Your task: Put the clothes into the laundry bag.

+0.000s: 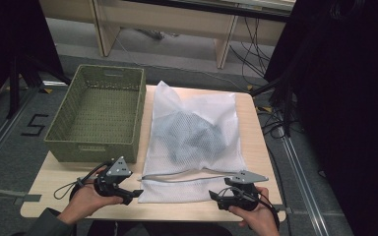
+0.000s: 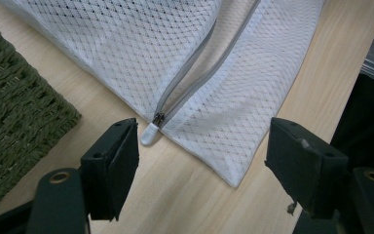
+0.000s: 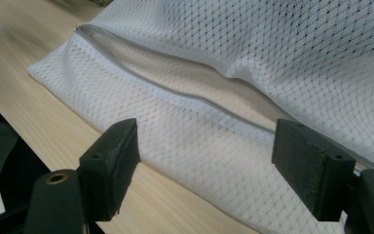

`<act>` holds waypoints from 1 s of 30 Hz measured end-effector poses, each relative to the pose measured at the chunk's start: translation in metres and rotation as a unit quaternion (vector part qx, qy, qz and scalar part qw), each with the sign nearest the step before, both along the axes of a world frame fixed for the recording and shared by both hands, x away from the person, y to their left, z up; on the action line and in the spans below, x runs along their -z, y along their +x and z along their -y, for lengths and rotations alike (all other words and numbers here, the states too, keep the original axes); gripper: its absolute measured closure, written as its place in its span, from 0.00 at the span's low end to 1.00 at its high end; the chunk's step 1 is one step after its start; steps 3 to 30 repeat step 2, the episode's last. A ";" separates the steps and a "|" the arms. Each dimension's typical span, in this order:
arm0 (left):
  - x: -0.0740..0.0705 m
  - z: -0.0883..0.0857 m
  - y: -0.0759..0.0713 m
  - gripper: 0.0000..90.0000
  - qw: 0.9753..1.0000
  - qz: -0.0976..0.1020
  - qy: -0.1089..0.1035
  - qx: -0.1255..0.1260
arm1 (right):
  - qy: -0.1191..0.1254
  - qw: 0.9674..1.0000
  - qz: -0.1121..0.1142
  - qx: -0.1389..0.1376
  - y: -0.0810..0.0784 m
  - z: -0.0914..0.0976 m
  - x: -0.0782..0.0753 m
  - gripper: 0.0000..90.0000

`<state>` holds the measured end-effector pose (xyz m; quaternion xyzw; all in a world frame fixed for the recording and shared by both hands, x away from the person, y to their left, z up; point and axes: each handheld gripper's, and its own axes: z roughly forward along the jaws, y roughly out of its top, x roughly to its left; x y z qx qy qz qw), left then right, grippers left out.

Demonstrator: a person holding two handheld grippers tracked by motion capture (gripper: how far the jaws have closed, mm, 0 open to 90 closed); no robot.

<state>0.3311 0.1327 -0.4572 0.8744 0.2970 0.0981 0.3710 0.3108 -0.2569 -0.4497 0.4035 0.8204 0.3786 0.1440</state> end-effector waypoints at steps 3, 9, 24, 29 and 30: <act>0.000 -0.001 0.001 0.30 1.000 0.005 0.005 0.003 | 0.004 1.000 -0.007 0.005 -0.001 -0.001 0.000 0.29; 0.000 -0.001 0.001 0.30 1.000 0.005 0.005 0.003 | 0.004 1.000 -0.007 0.005 -0.001 -0.001 0.000 0.29; 0.000 -0.001 0.001 0.30 1.000 0.005 0.005 0.003 | 0.004 1.000 -0.007 0.005 -0.001 -0.001 0.000 0.29; 0.000 -0.001 0.001 0.30 1.000 0.005 0.005 0.003 | 0.004 1.000 -0.007 0.005 -0.001 -0.001 0.000 0.29; 0.000 -0.001 0.001 0.30 1.000 0.005 0.005 0.003 | 0.004 1.000 -0.007 0.005 -0.001 -0.001 0.000 0.29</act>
